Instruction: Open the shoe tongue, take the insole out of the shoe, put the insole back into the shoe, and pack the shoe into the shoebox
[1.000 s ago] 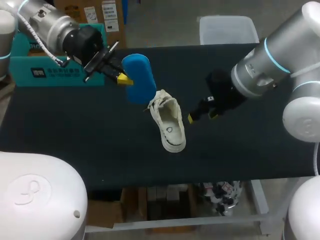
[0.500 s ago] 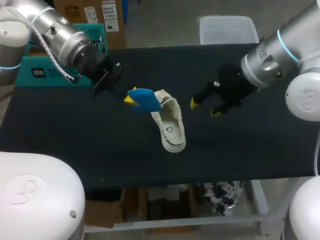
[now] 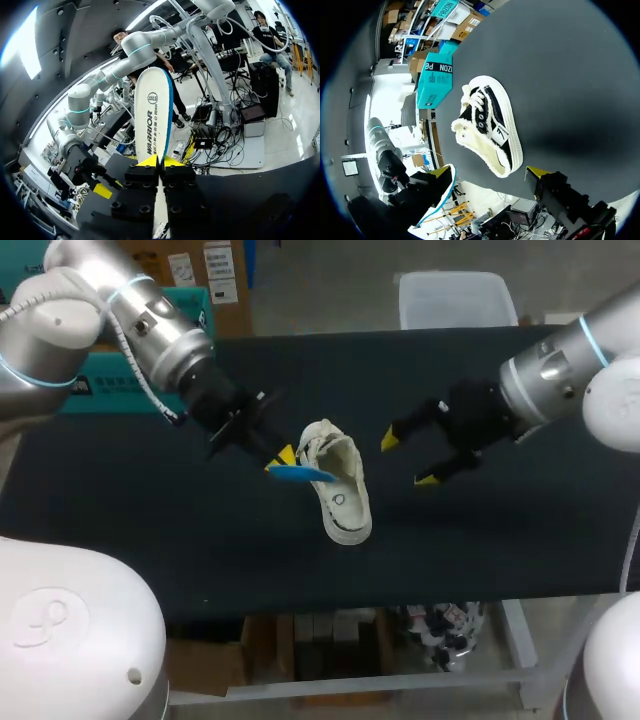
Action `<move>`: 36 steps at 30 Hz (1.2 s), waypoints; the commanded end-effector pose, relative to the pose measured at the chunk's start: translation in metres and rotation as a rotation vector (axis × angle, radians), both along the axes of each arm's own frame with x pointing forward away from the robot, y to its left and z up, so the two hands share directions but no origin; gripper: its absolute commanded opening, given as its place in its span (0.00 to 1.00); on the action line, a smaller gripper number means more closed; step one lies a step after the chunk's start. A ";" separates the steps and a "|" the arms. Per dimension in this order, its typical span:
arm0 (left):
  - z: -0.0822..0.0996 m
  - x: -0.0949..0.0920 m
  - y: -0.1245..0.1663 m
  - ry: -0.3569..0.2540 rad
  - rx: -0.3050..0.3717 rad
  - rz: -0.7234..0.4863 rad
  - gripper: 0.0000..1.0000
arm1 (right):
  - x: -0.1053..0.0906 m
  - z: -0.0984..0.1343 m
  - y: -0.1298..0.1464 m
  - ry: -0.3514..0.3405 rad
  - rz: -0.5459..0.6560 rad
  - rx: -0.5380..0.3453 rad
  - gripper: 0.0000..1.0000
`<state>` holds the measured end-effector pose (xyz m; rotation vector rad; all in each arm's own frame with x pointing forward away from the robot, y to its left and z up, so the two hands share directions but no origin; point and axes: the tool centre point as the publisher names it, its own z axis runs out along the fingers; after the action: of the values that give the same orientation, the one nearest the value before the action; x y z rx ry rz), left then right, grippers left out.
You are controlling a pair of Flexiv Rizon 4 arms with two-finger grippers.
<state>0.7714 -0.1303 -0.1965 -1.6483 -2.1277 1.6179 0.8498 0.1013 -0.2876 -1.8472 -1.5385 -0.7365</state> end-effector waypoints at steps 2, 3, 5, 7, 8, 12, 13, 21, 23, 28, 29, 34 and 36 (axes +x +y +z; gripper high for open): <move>-0.011 0.021 -0.011 0.013 -0.009 -0.028 0.00 | 0.010 -0.007 0.003 0.091 0.070 0.064 1.00; -0.012 0.024 -0.013 0.011 -0.014 -0.038 0.00 | 0.010 -0.007 0.003 0.091 0.070 0.064 1.00; -0.014 0.030 -0.015 0.011 -0.023 -0.048 0.00 | 0.010 -0.007 0.003 0.091 0.070 0.064 1.00; -0.017 0.034 -0.017 0.003 -0.028 -0.052 0.00 | 0.010 -0.007 0.003 0.091 0.070 0.064 1.00; -0.018 0.036 -0.018 0.004 -0.034 -0.053 0.00 | 0.010 -0.007 0.003 0.091 0.070 0.064 1.00; -0.027 0.042 -0.024 0.002 -0.048 -0.051 0.00 | 0.010 -0.007 0.003 0.091 0.070 0.064 1.00; -0.029 0.043 -0.026 0.004 -0.049 -0.049 0.00 | 0.012 -0.008 0.002 0.085 0.035 0.117 1.00; -0.032 0.041 -0.032 -0.021 -0.055 -0.052 0.00 | 0.007 -0.011 0.014 0.185 -0.173 0.399 1.00; -0.032 0.041 -0.032 -0.026 -0.060 -0.044 0.00 | 0.003 -0.011 0.016 0.221 -0.197 0.427 1.00; -0.036 0.039 -0.032 -0.052 -0.041 -0.033 0.00 | -0.005 -0.012 0.021 0.285 -0.267 0.532 1.00; -0.036 0.038 -0.031 -0.051 -0.043 -0.031 0.00 | -0.006 -0.011 0.022 0.288 -0.279 0.559 1.00; -0.042 0.035 -0.031 -0.070 -0.039 -0.010 0.00 | -0.010 -0.007 0.031 0.357 -0.292 0.580 1.00; -0.044 0.033 -0.031 -0.075 -0.039 -0.004 0.00 | -0.011 -0.008 0.036 0.400 -0.289 0.570 0.98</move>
<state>0.8125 -0.1618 -0.2383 -1.7512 -2.1145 1.6242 0.8377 0.1350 -0.2902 -1.6829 -0.7479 -0.7618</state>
